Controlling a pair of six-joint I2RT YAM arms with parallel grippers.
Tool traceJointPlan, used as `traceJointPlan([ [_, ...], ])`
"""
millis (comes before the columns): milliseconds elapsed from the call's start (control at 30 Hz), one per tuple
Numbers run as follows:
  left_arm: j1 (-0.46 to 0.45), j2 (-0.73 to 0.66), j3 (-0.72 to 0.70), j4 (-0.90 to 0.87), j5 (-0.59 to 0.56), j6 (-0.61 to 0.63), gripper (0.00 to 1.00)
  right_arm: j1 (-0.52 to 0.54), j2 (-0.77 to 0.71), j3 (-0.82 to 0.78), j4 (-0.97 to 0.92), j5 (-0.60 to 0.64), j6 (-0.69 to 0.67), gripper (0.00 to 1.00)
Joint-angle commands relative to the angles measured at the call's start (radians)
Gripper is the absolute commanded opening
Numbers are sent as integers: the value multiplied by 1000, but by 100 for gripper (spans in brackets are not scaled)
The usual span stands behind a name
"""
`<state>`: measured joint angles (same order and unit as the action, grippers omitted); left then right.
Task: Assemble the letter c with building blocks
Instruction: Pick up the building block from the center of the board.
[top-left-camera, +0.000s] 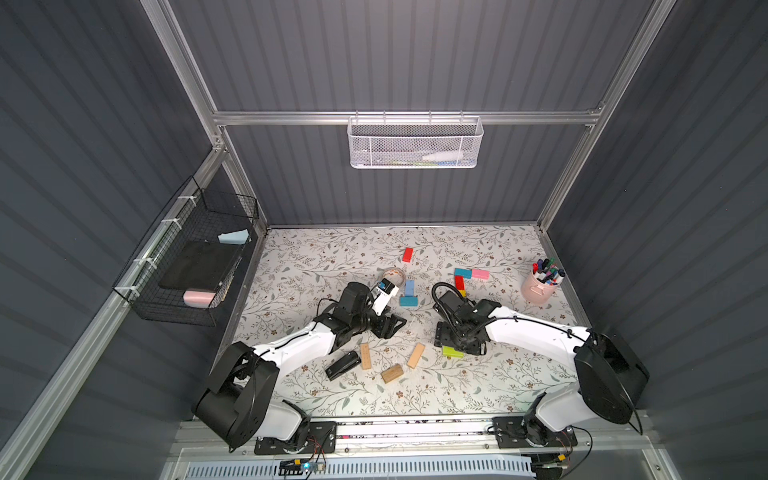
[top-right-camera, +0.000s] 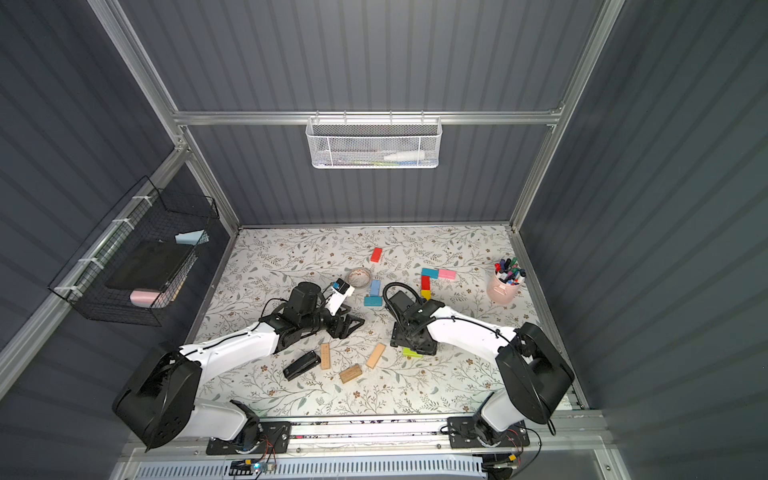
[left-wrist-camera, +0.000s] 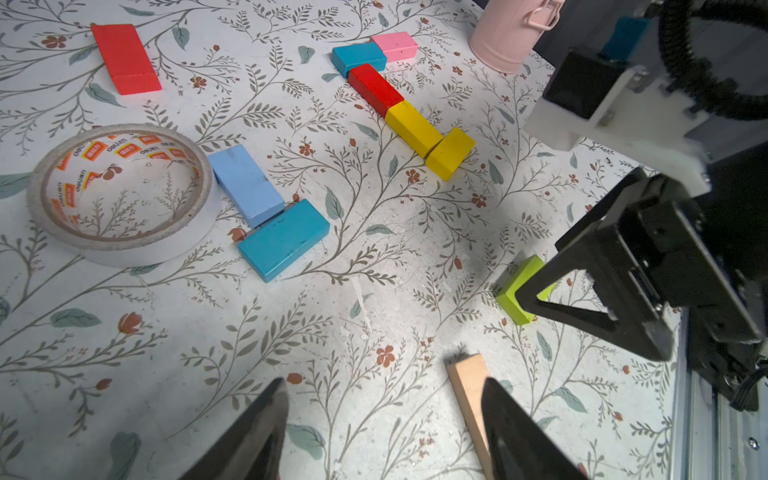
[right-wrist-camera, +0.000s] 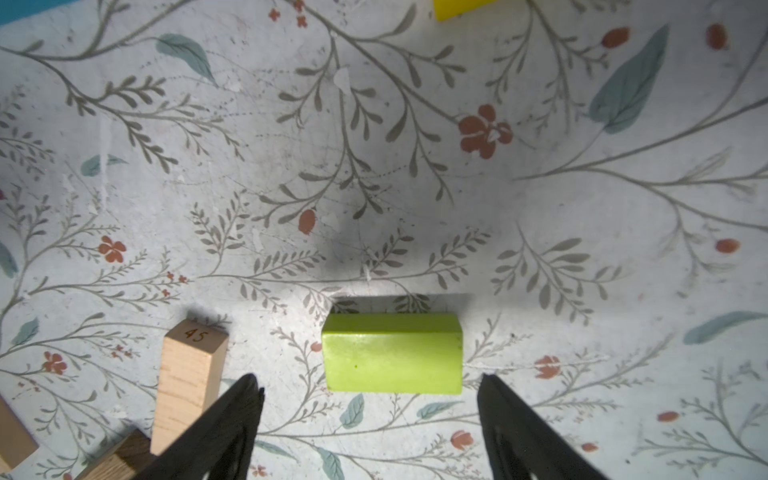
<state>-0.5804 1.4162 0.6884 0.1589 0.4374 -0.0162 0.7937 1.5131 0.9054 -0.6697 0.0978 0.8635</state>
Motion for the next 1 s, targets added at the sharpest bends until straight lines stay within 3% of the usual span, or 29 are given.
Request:
traceJointPlan([
  [0,4,-16,21,10,33,31,70,2,3,-27,-12,3,-18,85],
  [133,4,-3,31,5,46,47,67,-4,11,-46,23,-12,-50,85],
  [300,4,5,37,1,85,57,65,-10,38,-46,35,-21,-65,77],
  [633,4,13,40,-4,83,58,65,-19,51,-65,44,-21,-73,77],
  [967,2,7,40,-4,83,72,65,-34,72,-62,58,-34,-96,63],
])
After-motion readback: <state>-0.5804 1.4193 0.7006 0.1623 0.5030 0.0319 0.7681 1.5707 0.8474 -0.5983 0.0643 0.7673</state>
